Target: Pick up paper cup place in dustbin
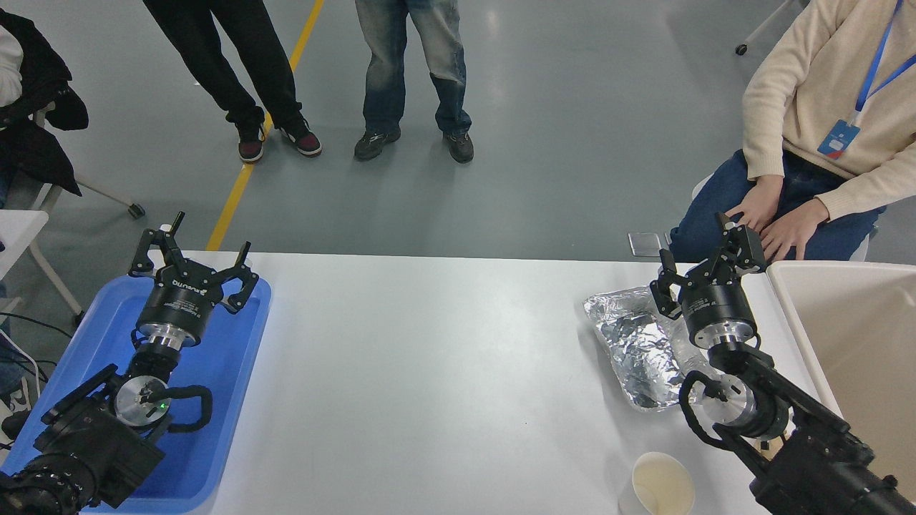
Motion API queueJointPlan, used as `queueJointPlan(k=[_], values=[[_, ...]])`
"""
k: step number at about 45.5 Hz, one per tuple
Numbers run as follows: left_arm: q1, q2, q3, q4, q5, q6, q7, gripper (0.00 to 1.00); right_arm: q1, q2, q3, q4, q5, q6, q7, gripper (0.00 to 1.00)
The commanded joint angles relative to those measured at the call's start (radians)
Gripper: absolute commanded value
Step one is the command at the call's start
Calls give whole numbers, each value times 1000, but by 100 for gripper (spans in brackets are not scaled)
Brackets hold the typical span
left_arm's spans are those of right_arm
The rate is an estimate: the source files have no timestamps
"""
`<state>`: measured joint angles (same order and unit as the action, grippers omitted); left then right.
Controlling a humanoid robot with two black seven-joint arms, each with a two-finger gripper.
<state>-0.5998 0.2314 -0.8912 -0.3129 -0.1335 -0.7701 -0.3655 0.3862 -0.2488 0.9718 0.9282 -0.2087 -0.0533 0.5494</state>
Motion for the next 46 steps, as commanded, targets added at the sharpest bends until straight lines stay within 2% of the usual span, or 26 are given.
queueJointPlan(k=[1,34,46], values=[[0,-1,0,0,2,0,0,100,-1,-3,-2,-8,0,0,0,100],[0,0,0,0,0,0,0,100,-1,-7,-4,-12,0,0,-2,100],[0,-1,0,0,0,0,0,100,31,-82,-80,-9,17,0,-3,100]])
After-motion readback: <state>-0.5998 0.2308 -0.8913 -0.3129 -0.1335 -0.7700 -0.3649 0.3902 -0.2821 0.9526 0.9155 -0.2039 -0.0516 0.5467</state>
